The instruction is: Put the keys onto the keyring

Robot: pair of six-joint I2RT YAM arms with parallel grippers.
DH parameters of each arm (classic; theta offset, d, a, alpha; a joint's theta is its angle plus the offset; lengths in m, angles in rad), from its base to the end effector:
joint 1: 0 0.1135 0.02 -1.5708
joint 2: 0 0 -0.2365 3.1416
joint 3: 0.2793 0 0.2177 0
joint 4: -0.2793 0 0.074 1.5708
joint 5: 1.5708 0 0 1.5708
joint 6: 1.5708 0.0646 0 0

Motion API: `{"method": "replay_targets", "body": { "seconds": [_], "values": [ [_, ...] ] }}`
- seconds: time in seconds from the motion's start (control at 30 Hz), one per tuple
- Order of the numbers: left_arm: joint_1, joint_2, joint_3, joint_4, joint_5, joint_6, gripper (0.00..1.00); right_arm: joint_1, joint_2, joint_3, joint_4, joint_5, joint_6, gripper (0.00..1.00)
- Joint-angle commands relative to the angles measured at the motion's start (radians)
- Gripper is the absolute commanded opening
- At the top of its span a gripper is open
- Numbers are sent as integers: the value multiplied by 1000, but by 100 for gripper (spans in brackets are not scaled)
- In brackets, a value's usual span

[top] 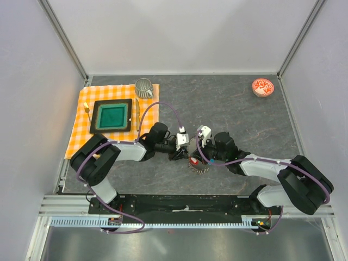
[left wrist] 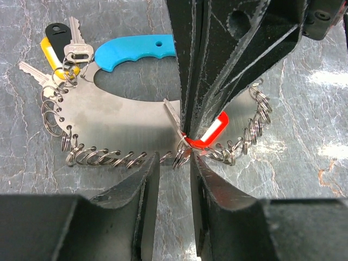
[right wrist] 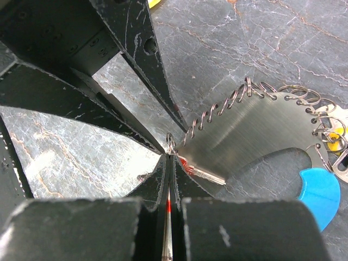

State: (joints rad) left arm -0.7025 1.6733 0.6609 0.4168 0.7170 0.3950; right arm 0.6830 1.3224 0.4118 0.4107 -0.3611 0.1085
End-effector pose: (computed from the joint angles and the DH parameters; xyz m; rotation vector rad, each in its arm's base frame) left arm 0.2073 -0.2311 0.1342 1.4559 1.5789 -0.9511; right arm 0.1838 0.1790 0.1498 -0.8273 1.9836 0.8486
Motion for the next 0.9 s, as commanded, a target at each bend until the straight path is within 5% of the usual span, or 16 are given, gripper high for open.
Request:
{"method": "replay_targets", "body": {
  "seconds": [0.0, 0.67, 0.87],
  "values": [
    [-2, 0, 28, -22, 36, 62, 33, 0, -31, -4, 76, -13, 2, 0],
    [-2, 0, 48, -44, 75, 50, 28, 0, -29, -8, 89, -18, 8, 0],
    [-2, -1, 49, -47, 79, 51, 13, 0, -29, -8, 86, -10, 8, 0]
  ]
}}
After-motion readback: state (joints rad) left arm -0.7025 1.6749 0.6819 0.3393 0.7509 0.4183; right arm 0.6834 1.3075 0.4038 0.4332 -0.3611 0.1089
